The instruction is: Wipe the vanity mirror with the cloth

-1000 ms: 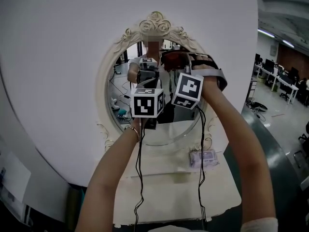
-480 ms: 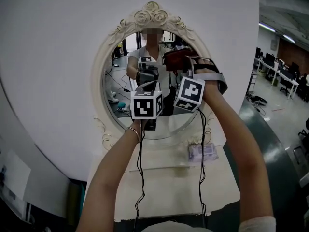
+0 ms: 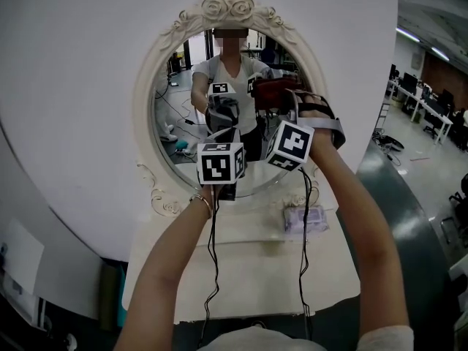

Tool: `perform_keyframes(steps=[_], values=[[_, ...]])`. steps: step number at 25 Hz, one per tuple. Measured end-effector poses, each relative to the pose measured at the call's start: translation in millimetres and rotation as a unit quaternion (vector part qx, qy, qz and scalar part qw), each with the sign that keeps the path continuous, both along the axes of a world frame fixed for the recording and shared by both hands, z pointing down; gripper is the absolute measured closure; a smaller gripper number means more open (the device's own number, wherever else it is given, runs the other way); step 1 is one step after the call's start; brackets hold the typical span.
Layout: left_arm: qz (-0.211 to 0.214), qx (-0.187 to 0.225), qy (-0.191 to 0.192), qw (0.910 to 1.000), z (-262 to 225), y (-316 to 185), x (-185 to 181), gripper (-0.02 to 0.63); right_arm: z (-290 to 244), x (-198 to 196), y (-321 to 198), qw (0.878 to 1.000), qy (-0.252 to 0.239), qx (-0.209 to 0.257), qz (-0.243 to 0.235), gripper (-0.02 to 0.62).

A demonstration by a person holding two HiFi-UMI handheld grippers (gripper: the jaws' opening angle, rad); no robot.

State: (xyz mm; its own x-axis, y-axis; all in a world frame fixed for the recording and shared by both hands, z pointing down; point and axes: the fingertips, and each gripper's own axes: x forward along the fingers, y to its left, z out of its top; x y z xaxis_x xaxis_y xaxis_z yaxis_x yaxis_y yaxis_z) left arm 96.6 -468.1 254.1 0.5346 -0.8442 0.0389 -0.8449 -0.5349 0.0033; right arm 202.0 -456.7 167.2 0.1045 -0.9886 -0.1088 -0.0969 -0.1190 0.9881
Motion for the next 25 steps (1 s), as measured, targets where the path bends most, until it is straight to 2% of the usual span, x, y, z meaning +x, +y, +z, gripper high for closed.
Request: perform_keyframes(steps=[25], values=[[-0.001,-0.087,-0.037,0.9955,115.1,11.2,-3.8,0.595,140.3,14.9,2.9,0.995,-0.037,-0.092,0.012,0.537]])
